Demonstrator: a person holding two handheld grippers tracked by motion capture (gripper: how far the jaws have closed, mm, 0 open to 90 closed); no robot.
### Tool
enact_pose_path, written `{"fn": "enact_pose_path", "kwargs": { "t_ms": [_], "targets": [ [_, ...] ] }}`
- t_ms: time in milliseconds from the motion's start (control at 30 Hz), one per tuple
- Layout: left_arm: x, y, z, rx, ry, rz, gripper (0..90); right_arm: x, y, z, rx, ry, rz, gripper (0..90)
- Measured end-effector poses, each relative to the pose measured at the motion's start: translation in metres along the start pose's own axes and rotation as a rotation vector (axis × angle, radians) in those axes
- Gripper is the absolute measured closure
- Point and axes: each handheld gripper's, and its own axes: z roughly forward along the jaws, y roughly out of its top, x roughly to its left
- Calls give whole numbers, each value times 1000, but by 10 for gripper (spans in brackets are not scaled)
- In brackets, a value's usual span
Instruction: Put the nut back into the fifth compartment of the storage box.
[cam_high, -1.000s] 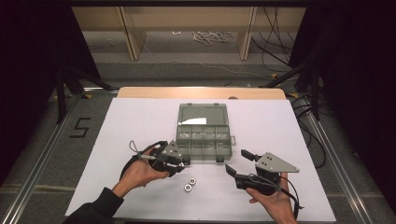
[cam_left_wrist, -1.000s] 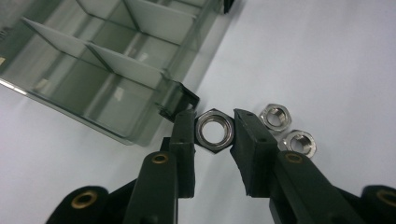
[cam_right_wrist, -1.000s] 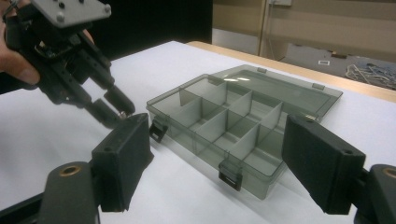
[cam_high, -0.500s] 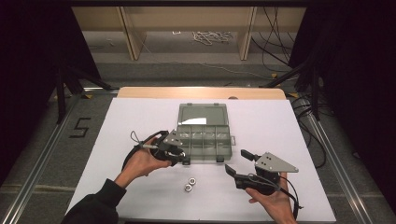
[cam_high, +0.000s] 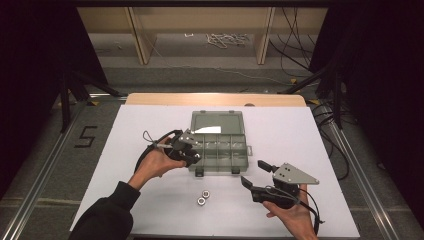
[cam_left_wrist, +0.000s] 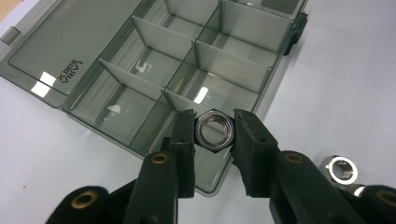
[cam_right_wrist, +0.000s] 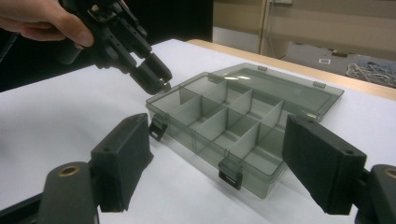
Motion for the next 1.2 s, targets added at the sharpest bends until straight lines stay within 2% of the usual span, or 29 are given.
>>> {"fn": "enact_pose_path", "kwargs": {
  "t_ms": [100, 133, 367, 400, 467, 500, 600, 733, 800, 900, 933, 1033, 1067, 1133, 1200],
  "targets": [
    [3, 0, 5, 8, 0, -12, 699, 0, 0, 1, -17, 10, 2, 243],
    [6, 0, 7, 22, 5, -21, 699, 0, 0, 1, -16, 9, 1, 242],
    [13, -1, 15, 38, 9, -40, 699, 0, 0, 1, -1, 2, -1, 242],
    [14, -2, 17, 37, 3, -45, 699, -1, 0, 1, -17, -4, -25, 242],
    [14, -2, 19, 40, 0, -55, 699, -1, 0, 2, -28, -2, -24, 243],
    [15, -2, 20, 39, -1, -46, 699, -1, -1, 2, -27, 0, -24, 242],
    [14, -2, 25, 57, -6, -59, 699, -1, 0, 2, -19, 1, -27, 243],
    [16, -2, 27, 72, -7, -58, 699, -1, 0, 3, -28, 0, -27, 243],
    [15, -3, 29, 66, -7, -63, 698, 1, 0, 2, -2, 10, -3, 242],
    [14, -2, 31, 80, -7, -60, 698, -1, 0, 2, -15, -5, -31, 242],
    [14, -2, 31, 82, -2, -59, 698, 0, 0, 1, -2, 1, -14, 241],
    [15, -2, 31, 73, -4, -60, 660, 1, 0, 1, -2, 9, -7, 241],
    [15, -2, 29, 66, -1, -65, 652, -1, 0, 2, -16, -1, -31, 241],
    [16, -1, 26, 60, 4, -65, 646, -1, 0, 2, -15, -3, -31, 241],
    [17, -1, 23, 34, 13, -64, 619, -1, 0, 1, -15, -5, -32, 241]
  ]
}}
